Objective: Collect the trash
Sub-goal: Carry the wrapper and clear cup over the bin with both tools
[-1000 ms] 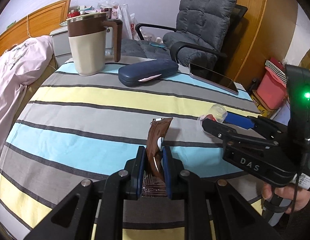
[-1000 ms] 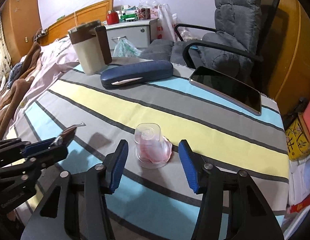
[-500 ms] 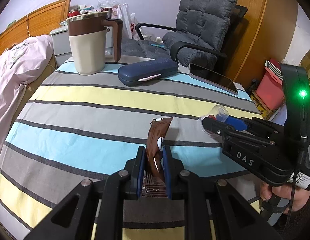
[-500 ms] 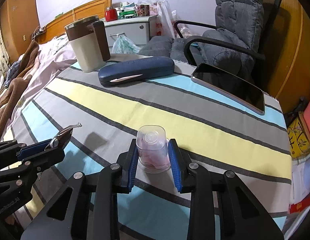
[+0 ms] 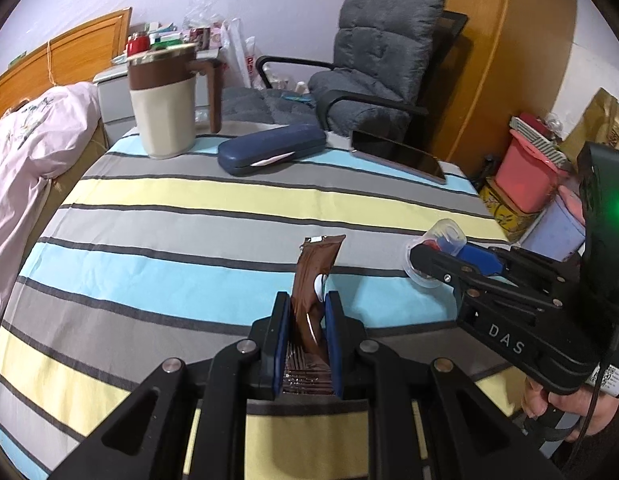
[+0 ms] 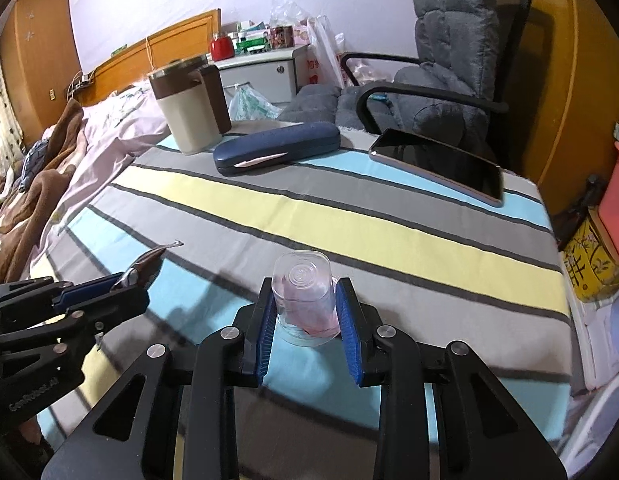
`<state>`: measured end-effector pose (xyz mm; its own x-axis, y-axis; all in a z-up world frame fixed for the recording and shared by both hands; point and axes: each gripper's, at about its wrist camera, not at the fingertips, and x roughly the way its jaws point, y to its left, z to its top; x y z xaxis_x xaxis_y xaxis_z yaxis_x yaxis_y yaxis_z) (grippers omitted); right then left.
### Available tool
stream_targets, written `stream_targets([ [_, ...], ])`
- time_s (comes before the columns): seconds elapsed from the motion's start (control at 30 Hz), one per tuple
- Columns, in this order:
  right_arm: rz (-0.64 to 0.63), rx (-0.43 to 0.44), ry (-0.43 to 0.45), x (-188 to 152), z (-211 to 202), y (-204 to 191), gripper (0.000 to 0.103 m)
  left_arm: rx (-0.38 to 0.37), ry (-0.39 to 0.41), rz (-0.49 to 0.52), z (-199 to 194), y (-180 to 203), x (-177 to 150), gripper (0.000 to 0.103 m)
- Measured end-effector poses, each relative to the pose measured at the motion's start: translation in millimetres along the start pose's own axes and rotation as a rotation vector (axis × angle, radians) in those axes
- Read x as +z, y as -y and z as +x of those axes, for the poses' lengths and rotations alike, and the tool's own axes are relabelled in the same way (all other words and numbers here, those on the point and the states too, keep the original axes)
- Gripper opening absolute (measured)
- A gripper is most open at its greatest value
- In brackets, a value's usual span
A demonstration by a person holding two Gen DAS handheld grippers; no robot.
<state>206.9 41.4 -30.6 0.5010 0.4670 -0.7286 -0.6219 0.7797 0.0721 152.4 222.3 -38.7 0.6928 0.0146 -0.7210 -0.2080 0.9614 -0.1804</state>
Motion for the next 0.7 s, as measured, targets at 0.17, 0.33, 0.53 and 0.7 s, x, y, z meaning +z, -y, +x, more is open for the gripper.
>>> stream_targets([
  [0.17,0.024,-0.022,0.024,-10.3,-21.4,5.7,0.032,-0.019,0.015,0.017,-13.5,15.9,-5.0,0.018],
  [0.33,0.066,-0.046,0.054,-22.3,-44.8,18.0,0.032,-0.052,0.035,0.051,-27.7,40.5,-8.4,0.018],
  [0.53,0.116,-0.086,0.089,-37.4,-72.8,37.3,0.032,-0.095,0.049,0.103,-40.5,75.4,-13.7,0.018],
  [0.7,0.154,-0.113,0.122,-47.6,-94.0,48.7,0.032,-0.131,0.058,0.154,-47.6,107.0,-19.0,0.018],
])
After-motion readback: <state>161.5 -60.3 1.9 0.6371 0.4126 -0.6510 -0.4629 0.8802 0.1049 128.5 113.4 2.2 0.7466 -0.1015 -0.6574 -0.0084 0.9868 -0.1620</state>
